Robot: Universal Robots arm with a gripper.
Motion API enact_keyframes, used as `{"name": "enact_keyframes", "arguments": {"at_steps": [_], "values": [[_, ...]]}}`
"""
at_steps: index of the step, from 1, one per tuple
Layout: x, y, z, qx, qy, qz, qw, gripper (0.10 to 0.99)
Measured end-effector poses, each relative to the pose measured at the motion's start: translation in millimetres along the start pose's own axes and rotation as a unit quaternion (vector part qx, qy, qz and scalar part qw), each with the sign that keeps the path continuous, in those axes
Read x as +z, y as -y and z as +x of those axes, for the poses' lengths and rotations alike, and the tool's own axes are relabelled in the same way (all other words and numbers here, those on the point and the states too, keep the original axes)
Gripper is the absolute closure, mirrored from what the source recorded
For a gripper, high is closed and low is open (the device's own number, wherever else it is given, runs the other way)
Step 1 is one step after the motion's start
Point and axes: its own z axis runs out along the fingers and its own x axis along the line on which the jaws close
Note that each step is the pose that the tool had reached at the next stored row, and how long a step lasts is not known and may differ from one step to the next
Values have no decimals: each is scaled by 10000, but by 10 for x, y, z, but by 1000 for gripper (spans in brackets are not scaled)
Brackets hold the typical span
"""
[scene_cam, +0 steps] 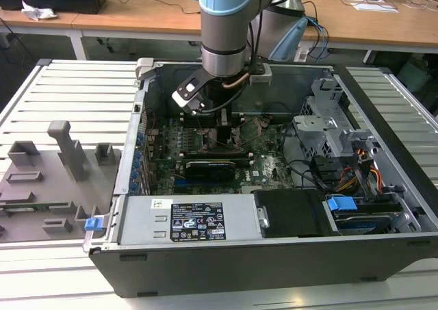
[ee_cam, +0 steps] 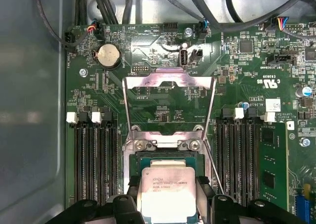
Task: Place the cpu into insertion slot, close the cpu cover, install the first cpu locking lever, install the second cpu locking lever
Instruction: 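Place the cpu into insertion slot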
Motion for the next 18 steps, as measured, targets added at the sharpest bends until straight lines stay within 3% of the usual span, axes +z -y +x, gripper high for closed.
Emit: {"name": "enact_keyframes", "arguments": {"at_steps": [18], "values": [[65,5,-2,36,16,0,10000,557]]}}
